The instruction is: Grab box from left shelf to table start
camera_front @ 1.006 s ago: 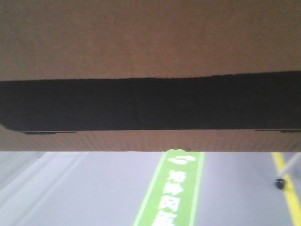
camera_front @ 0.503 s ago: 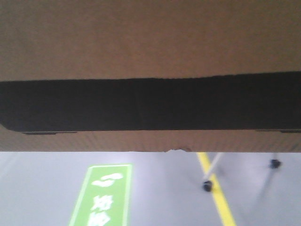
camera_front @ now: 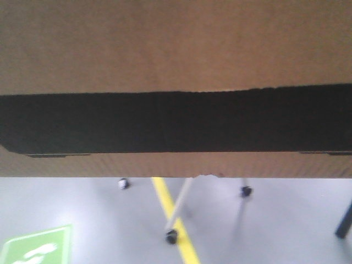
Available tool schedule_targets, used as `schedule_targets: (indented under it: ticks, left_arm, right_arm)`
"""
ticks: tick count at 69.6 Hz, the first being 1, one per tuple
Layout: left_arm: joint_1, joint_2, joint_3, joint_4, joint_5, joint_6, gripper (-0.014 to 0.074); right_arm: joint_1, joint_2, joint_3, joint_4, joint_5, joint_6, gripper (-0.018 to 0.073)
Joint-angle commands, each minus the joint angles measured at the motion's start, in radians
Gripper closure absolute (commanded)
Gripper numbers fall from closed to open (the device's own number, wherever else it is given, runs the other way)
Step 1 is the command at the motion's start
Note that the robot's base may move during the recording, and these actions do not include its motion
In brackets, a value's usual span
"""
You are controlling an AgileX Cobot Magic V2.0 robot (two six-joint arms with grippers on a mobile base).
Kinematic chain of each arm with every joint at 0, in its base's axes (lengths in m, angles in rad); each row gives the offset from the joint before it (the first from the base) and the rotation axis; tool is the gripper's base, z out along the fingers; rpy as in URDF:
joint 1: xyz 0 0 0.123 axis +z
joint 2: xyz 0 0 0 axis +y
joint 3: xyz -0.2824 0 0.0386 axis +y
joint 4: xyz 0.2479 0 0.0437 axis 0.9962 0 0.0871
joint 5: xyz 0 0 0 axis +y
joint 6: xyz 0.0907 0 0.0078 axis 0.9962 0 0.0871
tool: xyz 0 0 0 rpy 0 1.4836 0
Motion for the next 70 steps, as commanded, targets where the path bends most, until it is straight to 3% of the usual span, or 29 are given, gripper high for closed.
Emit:
schedule_targets:
  ticks: [1,70]
  left_arm:
    - [-0.014,-0.008,-0.040,-0.098,-0.205,-0.029,0.0693]
    - [-0.014,-0.008,-0.040,-0.098,-0.205,-0.029,0.0693]
  right_arm:
    - [-0.001,0.014,-0.034,0.031,-0.144,0.007,0.0504]
    - [-0.001,0.014,-0.034,0.031,-0.144,0.007,0.0504]
